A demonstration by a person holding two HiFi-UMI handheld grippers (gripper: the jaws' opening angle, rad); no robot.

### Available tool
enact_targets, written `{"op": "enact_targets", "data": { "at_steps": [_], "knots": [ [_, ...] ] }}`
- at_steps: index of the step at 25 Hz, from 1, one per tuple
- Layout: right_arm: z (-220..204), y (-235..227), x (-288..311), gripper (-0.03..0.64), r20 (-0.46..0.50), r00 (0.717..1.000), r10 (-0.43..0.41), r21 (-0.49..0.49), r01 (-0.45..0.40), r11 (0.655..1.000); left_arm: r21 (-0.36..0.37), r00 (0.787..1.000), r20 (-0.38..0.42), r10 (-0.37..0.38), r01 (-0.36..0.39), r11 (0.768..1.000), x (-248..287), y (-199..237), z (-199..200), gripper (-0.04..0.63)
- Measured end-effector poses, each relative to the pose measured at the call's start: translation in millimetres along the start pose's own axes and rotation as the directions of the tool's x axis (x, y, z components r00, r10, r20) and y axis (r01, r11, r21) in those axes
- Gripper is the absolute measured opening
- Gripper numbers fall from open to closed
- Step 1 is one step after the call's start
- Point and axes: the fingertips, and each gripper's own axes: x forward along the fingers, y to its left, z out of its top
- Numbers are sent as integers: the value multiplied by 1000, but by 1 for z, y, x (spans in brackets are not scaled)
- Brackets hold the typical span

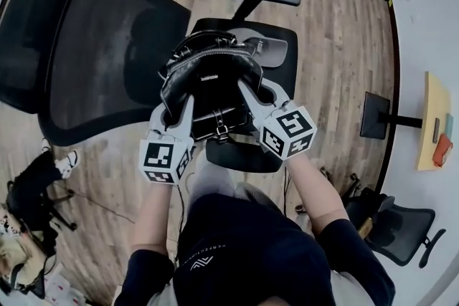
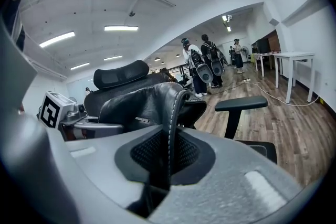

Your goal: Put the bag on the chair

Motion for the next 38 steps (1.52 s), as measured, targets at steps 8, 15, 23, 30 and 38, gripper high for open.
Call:
{"op": "enact_targets", "data": {
  "at_steps": [8, 15, 23, 30, 38],
  "knots": [
    [-44, -15, 25, 29, -76, 997, -18, 34, 20, 999, -27, 997, -75, -7, 5, 1000, 24, 16, -47, 55],
    [-76, -25, 41, 29, -160, 987, -18, 48, 26, 999, -48, 991, -134, -11, 5, 999, 38, 26, -82, 54],
    [-115, -24, 49, 31, -266, 964, 6, 43, 6, 999, -81, 972, -237, 1, -21, 997, 39, 30, -127, 58],
    [-123, -29, 53, 37, -282, 959, 14, 59, 3, 998, -123, 969, -248, -8, -23, 992, 46, 35, -134, 74],
    [-127, -31, 58, 51, -303, 953, 17, 69, 4, 998, -167, 971, -238, -13, -27, 986, 48, 41, -139, 89]
  ]
}}
